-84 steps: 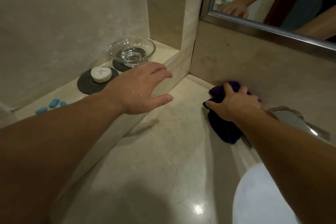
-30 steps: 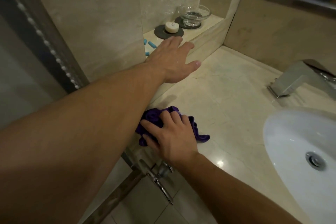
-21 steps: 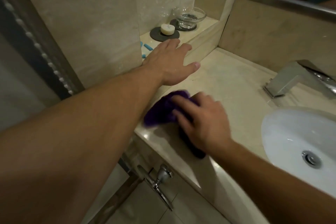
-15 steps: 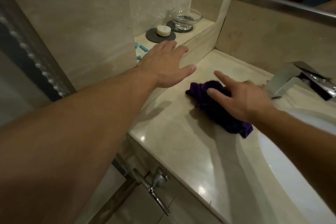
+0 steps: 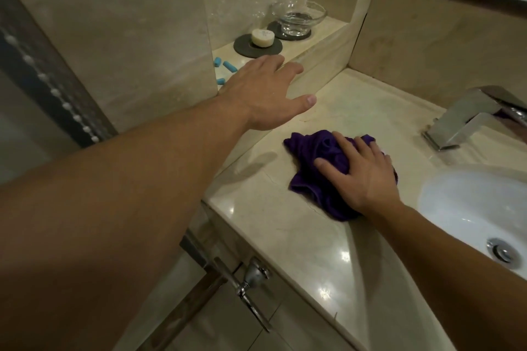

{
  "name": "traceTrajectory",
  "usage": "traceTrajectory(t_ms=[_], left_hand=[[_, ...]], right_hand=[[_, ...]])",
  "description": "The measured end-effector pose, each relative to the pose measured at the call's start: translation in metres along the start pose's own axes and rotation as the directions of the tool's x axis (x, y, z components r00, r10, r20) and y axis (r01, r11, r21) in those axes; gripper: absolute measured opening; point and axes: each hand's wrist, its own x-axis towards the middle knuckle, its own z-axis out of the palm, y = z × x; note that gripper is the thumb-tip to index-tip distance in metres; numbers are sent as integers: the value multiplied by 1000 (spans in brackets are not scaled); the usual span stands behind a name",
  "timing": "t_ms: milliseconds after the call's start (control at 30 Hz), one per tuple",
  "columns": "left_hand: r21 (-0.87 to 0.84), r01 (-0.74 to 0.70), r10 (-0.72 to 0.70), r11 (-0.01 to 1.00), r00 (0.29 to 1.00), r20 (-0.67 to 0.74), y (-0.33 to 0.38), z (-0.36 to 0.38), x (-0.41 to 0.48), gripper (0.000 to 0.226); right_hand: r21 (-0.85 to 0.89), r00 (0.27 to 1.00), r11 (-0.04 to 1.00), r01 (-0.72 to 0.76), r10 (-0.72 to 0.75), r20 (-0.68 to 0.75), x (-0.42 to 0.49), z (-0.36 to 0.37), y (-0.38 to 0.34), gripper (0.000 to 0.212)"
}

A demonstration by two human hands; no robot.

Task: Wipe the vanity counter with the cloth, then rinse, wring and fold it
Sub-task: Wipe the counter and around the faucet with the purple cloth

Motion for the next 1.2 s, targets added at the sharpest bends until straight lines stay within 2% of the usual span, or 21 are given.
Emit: traceTrajectory(t_ms=[100,200,300,433,533,633,733,800,867,967,1033,1100,1200], left_hand=[[4,-3,3,1000,1000,3,0,0,-1,69],[5,-6,6,1000,1000,10,-1,-1,-1,69],[17,-8,7,1000,1000,21,-1,-1,-1,70],[35,-7,7,999,1000,20,-1,0,1,70],[40,20,-21,999,1000,18,-1,-1,2,69],[14,32,-32,999,999,35,0,0,3,69],[24,27,-28,999,999,23,-2,1,5,70],[37,23,-24,999,1000,18,-3,2,5,70],[52,23,-24,998,1000,20,-3,3,6,71],[84,23,-25,996,1000,19,-3,5,8,73],[84,27,-28,996,999,15,-4,5,8,74],[78,32,-33,996,999,7,-3,4,9,75],[79,30,-30,996,1000,-1,-3,4,10,75]], right_hand=[[1,995,997,78,-78,68,-21,4,-33,102],[42,974,982,186,-189,121,-41,15,-79,100],[106,947,956,275,-288,142,-56,28,-108,88],[270,890,872,408,-446,98,-62,25,-104,70],[335,854,841,425,-495,161,-67,12,-97,58],[319,896,882,346,-412,166,-62,-5,-76,57],[326,975,922,207,-223,12,-42,-34,-37,59],[325,991,938,122,-99,-86,-20,-56,-6,61],[291,999,957,-1,16,-47,5,-76,28,67],[138,986,977,-166,161,45,32,-85,68,91],[118,985,978,-175,174,13,38,-76,78,96],[92,986,982,-165,162,40,35,-59,79,99],[-44,987,986,-159,160,12,21,-29,74,97]])
